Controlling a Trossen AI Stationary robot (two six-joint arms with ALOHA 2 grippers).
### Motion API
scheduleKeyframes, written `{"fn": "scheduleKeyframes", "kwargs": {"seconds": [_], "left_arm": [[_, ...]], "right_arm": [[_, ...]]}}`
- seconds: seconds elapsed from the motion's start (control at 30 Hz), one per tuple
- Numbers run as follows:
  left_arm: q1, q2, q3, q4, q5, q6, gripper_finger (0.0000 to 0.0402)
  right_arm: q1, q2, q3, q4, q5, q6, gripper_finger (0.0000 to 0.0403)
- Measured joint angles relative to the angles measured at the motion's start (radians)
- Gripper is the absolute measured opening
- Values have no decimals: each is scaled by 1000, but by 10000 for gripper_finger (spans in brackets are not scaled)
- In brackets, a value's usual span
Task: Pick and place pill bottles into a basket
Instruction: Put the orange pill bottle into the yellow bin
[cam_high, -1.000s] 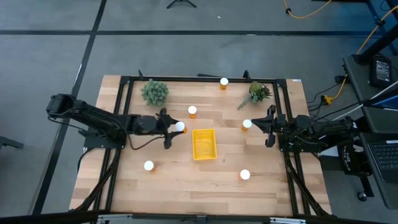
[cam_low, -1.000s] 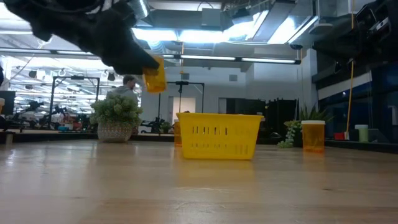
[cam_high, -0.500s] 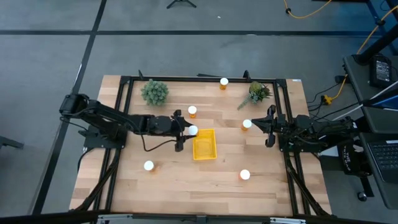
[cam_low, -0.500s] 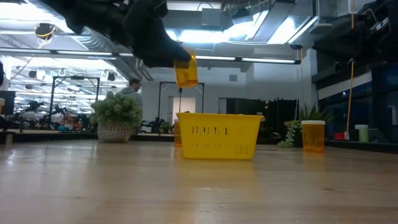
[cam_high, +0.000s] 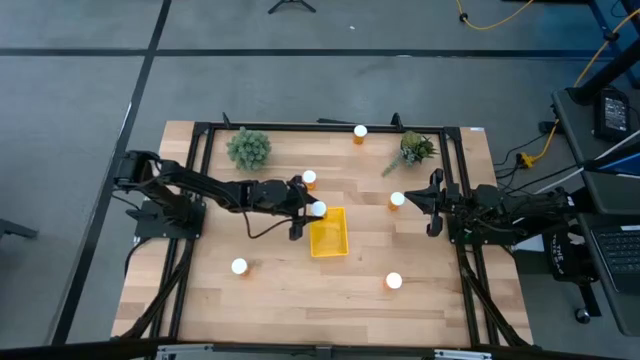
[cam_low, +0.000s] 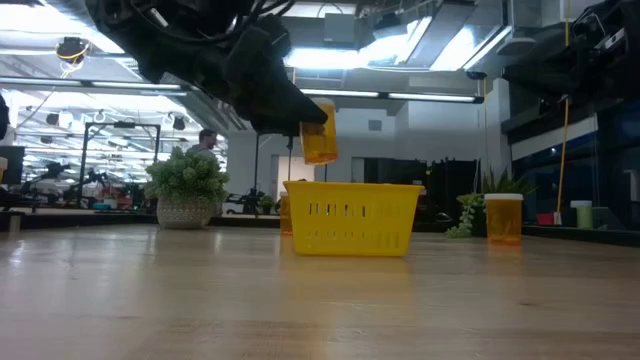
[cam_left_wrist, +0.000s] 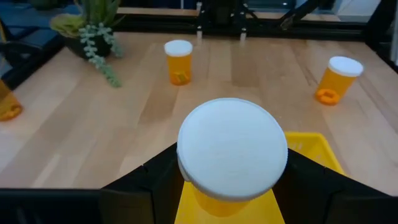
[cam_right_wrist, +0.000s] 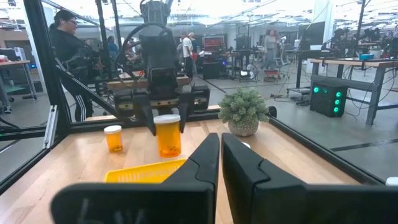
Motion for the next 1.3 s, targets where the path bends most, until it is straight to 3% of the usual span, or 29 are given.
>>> {"fn": "scheduleKeyframes", "kwargs": {"seconds": [0.5, 1.3], "left_arm": [[-1, 126, 0, 8, -1, 34, 208], [-1, 171, -1, 48, -4, 71, 208]], "right_arm": [[0, 0, 0, -2, 0, 0, 23], [0, 0, 0, -8, 0, -1, 23]]}}
